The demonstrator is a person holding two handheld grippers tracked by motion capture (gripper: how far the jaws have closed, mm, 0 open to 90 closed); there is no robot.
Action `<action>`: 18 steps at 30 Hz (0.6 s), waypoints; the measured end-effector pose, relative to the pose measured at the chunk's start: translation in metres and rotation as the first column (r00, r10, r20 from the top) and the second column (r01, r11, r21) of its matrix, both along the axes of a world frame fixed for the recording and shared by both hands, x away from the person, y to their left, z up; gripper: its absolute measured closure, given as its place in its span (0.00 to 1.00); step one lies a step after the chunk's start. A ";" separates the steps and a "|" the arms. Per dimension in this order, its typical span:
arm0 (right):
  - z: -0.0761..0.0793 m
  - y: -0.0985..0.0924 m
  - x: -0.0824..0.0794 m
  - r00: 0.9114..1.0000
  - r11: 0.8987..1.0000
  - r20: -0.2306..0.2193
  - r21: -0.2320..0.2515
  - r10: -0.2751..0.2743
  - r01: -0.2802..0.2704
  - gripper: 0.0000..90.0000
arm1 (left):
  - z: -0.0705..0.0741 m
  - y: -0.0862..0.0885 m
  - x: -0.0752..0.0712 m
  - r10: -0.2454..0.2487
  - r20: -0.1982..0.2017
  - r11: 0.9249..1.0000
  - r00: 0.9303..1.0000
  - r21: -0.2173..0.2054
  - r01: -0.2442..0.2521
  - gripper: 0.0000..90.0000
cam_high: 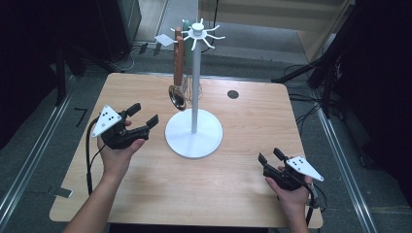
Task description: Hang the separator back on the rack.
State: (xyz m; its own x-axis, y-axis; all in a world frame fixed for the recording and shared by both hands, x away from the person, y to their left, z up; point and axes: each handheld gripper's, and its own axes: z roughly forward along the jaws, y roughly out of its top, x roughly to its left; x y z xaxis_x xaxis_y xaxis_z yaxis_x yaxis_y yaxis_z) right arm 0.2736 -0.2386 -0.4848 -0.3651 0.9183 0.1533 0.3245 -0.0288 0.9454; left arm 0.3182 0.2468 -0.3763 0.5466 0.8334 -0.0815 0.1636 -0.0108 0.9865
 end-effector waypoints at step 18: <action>0.000 0.001 0.000 1.000 1.000 -0.005 0.000 0.000 0.000 0.39 | -0.052 0.031 -0.011 0.099 -0.041 0.993 0.994 0.066 -0.096 0.27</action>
State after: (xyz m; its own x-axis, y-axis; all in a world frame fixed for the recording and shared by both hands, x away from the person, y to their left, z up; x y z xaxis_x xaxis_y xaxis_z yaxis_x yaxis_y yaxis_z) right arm 0.2737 -0.2377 -0.4851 -0.3646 0.9181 0.1551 0.3290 -0.0288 0.9439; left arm 0.3069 0.2776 -0.4283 0.4594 0.8869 -0.0487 0.2107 -0.0555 0.9760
